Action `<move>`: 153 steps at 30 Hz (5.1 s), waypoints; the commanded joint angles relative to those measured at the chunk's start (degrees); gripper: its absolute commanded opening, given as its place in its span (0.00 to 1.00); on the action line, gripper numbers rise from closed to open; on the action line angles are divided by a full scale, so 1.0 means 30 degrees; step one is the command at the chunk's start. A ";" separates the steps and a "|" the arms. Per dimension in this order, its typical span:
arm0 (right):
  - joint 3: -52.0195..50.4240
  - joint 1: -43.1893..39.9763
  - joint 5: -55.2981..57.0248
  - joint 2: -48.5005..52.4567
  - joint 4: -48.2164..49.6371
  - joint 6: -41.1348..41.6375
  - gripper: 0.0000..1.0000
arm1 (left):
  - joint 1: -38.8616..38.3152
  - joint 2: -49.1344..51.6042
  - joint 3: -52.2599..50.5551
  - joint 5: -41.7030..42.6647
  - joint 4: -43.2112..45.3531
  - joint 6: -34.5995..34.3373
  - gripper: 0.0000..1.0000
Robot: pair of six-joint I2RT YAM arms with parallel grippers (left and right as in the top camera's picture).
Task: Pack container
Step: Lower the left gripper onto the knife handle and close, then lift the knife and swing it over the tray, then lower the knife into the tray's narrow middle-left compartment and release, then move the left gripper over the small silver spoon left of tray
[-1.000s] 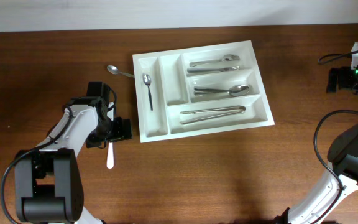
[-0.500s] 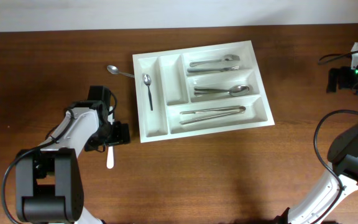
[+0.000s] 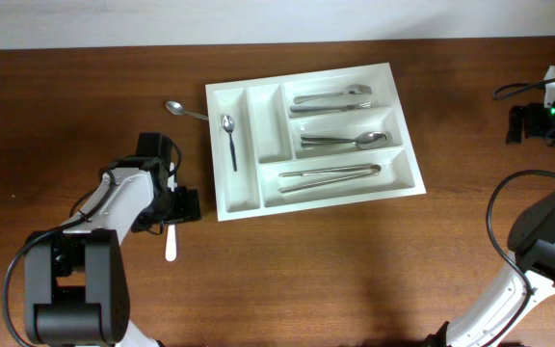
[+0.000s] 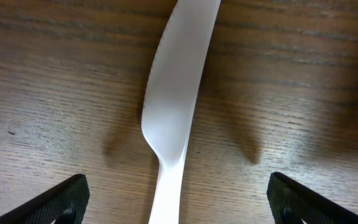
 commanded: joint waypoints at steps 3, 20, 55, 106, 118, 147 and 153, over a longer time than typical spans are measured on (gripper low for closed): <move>-0.0117 -0.0109 -0.0117 0.0102 0.0015 0.0197 0.99 | 0.0051 -0.0153 -0.0554 -0.0299 0.0197 0.0393 0.93; -0.0117 -0.0109 -0.0117 0.0102 0.0015 0.0197 0.99 | 0.0051 0.1144 -0.0554 -0.0262 0.0401 0.0386 0.93; -0.0117 -0.0109 -0.0117 0.0102 0.0015 0.0197 0.99 | 0.0044 0.1137 0.6288 -0.0233 -0.1610 0.0372 0.02; -0.0117 -0.0109 -0.0117 0.0102 0.0015 0.0197 0.99 | -0.7351 0.6754 1.2757 -0.0634 0.6346 -0.6688 0.22; -0.0117 -0.0109 -0.0117 0.0102 0.0015 0.0197 0.99 | -0.7286 0.6747 1.3646 -0.0634 0.6025 -0.4736 0.42; -0.0117 -0.0109 -0.0117 0.0102 0.0015 0.0197 0.99 | 0.0437 0.6732 1.8251 -0.0393 -0.0270 -0.3147 0.83; -0.0117 -0.0109 -0.0117 0.0102 0.0015 0.0197 0.99 | 0.2164 0.7410 1.8149 0.4036 -0.0204 -0.3016 0.82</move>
